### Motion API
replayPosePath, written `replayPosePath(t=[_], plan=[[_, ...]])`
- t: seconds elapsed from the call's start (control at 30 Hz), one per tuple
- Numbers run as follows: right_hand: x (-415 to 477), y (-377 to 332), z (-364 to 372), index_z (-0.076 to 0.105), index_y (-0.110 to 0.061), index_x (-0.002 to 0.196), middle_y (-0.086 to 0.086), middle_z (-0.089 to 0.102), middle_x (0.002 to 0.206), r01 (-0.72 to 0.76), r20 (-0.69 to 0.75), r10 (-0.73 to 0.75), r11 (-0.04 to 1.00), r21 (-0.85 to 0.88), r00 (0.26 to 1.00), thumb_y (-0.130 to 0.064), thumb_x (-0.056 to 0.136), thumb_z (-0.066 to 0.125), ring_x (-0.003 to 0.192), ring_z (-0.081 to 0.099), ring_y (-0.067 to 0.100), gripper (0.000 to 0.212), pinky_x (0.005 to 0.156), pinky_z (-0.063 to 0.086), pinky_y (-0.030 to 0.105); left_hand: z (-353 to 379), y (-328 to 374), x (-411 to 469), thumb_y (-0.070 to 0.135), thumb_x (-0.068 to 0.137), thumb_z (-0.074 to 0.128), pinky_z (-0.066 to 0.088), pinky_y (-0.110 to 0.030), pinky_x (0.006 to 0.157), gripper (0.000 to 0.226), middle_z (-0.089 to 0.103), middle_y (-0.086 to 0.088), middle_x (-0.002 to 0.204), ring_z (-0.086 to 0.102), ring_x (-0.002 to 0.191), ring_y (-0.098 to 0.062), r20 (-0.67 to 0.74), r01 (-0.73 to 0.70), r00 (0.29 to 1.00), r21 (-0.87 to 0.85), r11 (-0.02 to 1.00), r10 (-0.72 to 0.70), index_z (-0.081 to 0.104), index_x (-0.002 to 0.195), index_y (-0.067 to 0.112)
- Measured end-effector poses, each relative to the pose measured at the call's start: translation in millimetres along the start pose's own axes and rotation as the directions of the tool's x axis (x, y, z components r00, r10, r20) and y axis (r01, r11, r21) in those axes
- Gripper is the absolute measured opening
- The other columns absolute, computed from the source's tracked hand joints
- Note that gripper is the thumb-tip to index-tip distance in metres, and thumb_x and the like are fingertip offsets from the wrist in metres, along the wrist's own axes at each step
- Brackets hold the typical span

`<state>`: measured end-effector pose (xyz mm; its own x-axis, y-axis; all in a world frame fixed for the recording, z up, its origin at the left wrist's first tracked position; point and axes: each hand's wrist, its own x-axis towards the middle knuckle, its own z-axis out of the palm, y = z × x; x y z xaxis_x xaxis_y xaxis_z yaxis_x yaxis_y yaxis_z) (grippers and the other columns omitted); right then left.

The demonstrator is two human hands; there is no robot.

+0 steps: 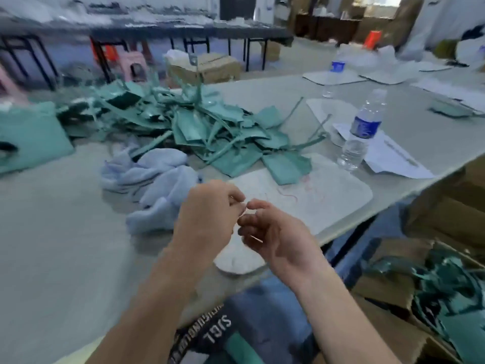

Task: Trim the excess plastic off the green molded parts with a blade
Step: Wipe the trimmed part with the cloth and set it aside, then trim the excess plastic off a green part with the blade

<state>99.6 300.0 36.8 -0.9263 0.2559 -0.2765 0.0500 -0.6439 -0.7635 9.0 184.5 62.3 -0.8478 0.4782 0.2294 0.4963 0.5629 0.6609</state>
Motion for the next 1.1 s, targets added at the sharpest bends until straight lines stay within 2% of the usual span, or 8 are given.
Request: replayPosePath(t=[0.3, 0.43, 0.57, 0.67, 0.77, 0.83, 0.97, 1.1], plan=[[115, 71, 194, 0.079, -0.016, 0.082, 0.010, 0.074, 0.080, -0.017, 0.337, 0.210, 0.868, -0.496, 0.918, 0.004, 0.093, 0.054, 0.066, 0.068, 0.018, 0.033, 0.066, 0.050, 0.026, -137, -162, -2, 0.057, 0.090, 0.056, 0.036, -0.029, 0.057, 0.036, 0.071, 0.003, 0.072, 0.069, 0.077, -0.027, -0.490, 0.542, 0.788, 0.267, 0.797, -0.372, 0.067, 0.069, 0.030], [168, 109, 258, 0.075, -0.018, 0.102, 0.003, 0.076, 0.098, 0.242, 0.396, 0.163, 0.569, -0.786, 0.903, -0.001, 0.089, 0.064, 0.086, 0.068, 0.015, 0.023, 0.077, 0.055, 0.026, -173, -234, -3, 0.039, 0.092, 0.060, 0.049, -0.032, 0.081, 0.019, 0.073, 0.010, 0.113, 0.065, 0.108, -0.019, -0.470, 0.581, 0.761, 0.189, 0.792, -0.446, 0.075, 0.101, 0.034], [220, 120, 302, 0.066, -0.030, 0.127, 0.001, 0.074, 0.109, 0.421, 0.464, 0.102, 0.284, -0.861, 0.880, -0.028, 0.079, 0.064, 0.078, 0.064, 0.013, 0.048, 0.074, 0.051, 0.031, -203, -285, 13, 0.030, 0.089, 0.067, 0.033, -0.036, 0.112, 0.055, 0.043, -0.004, 0.153, 0.031, 0.145, -0.021, -0.460, 0.616, 0.733, 0.134, 0.776, -0.502, 0.054, 0.142, 0.021], [263, 129, 322, 0.047, -0.021, 0.149, 0.005, 0.047, 0.153, 0.546, 0.544, 0.062, -0.018, -0.837, 0.837, -0.025, 0.089, 0.062, 0.137, 0.045, 0.024, 0.062, 0.110, 0.035, 0.032, -218, -310, 28, 0.036, 0.090, 0.067, 0.018, -0.039, 0.123, 0.077, 0.010, -0.006, 0.170, 0.004, 0.156, -0.021, -0.463, 0.646, 0.723, 0.193, 0.738, -0.512, 0.031, 0.156, 0.020], [301, 131, 330, 0.023, -0.018, 0.159, 0.008, 0.008, 0.170, 0.498, 0.540, -0.024, -0.356, -0.791, 0.841, -0.016, 0.092, 0.052, 0.157, 0.005, 0.030, 0.073, 0.125, 0.011, 0.043, -224, -332, 44, 0.043, 0.091, 0.067, 0.009, -0.039, 0.126, 0.090, -0.006, -0.004, 0.170, -0.006, 0.156, -0.022, -0.445, 0.676, 0.712, 0.227, 0.701, -0.543, 0.014, 0.162, 0.022], [323, 128, 323, 0.018, -0.019, 0.158, 0.011, 0.007, 0.170, 0.387, 0.457, -0.051, -0.454, -0.803, 0.888, -0.014, 0.091, 0.053, 0.156, 0.007, 0.033, 0.077, 0.124, 0.014, 0.047, -222, -341, 52, 0.045, 0.091, 0.067, 0.011, -0.040, 0.126, 0.094, -0.006, -0.005, 0.170, -0.001, 0.157, -0.025, -0.425, 0.705, 0.697, 0.253, 0.663, -0.578, 0.010, 0.162, 0.024], [335, 125, 301, 0.046, -0.020, 0.130, 0.012, 0.054, 0.136, 0.326, 0.308, 0.130, -0.559, -0.762, 0.942, -0.028, 0.091, 0.052, 0.123, 0.053, 0.036, 0.040, 0.097, 0.041, 0.047, -209, -349, 59, 0.033, 0.083, 0.068, 0.026, -0.041, 0.118, 0.077, 0.034, -0.001, 0.159, 0.036, 0.143, -0.024, -0.469, 0.717, 0.666, 0.186, 0.672, -0.581, 0.030, 0.150, 0.031], [325, 118, 298, 0.063, -0.022, 0.098, 0.004, 0.070, 0.104, 0.472, 0.516, 0.072, -0.527, -0.707, 0.854, -0.017, 0.089, 0.055, 0.102, 0.065, 0.029, 0.013, 0.082, 0.040, 0.038, -188, -347, 63, 0.031, 0.086, 0.063, 0.032, -0.041, 0.118, 0.069, 0.040, -0.001, 0.156, 0.040, 0.140, -0.025, -0.494, 0.707, 0.645, 0.097, 0.700, -0.583, 0.036, 0.150, 0.023]])
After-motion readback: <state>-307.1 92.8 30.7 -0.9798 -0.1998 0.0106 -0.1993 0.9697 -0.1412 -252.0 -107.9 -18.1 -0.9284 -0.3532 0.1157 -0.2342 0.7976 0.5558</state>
